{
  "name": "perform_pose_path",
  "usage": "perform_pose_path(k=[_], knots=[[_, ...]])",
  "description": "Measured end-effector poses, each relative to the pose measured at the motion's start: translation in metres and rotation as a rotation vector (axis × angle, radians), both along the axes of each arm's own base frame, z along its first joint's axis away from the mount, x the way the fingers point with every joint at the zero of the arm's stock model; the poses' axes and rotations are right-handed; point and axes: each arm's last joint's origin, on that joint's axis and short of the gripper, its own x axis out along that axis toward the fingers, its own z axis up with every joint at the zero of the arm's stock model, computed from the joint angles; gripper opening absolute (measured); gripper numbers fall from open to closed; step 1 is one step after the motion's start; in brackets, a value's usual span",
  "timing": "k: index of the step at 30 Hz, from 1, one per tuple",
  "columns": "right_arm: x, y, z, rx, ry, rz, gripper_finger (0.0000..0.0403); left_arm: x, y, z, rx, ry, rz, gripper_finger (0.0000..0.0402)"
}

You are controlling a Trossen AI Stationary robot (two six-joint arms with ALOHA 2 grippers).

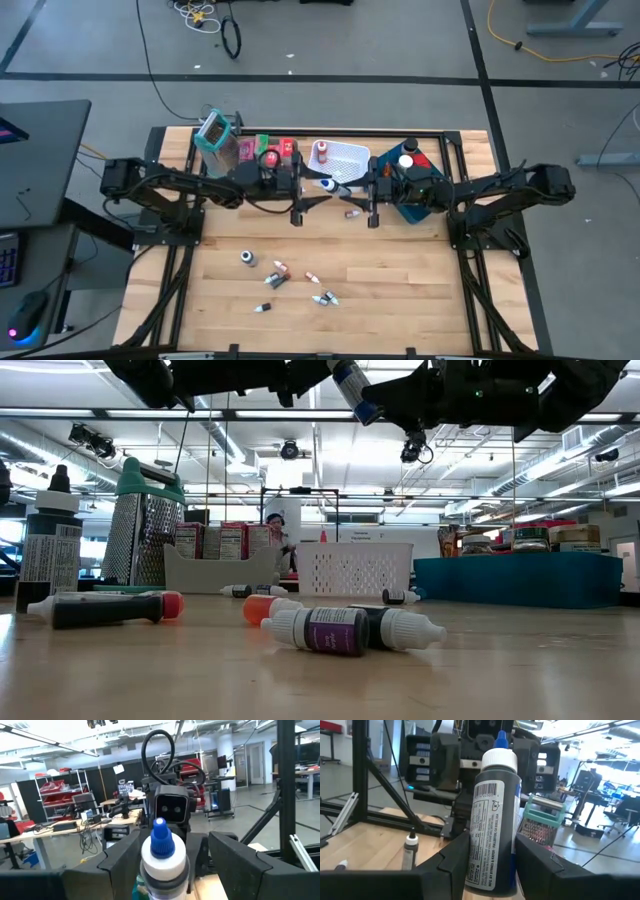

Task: Pick & Place Kitchen Items
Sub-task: Put the large blue food coloring bottle into the white bin

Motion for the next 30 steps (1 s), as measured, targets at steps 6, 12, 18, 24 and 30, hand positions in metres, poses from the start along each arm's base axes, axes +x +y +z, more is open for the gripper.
perform_pose_path(k=[6, 12, 18, 24, 30], knots=[[0.000, 0.000, 0.001, 0.000, -0.005, 0.000, 0.0149, 0.000, 0.004, -0.003, 0.005, 0.030, 0.031, 0.0203], [0.000, 0.000, 0.000, -0.001, -0.004, -0.004, 0.0149, 0.000, 0.007, -0.003, 0.002, 0.030, 0.040, 0.0126], [0.000, -0.001, 0.000, 0.004, -0.004, -0.023, 0.0149, 0.000, 0.007, -0.003, -0.002, 0.029, 0.046, 0.0124], [0.000, -0.006, -0.003, 0.005, 0.031, -0.197, 0.0178, 0.000, 0.012, -0.006, -0.027, 0.069, 0.202, 0.0124], [-0.002, -0.012, -0.007, -0.002, 0.080, -0.429, 0.0244, 0.002, 0.031, -0.018, -0.110, 0.097, 0.471, 0.0124]])
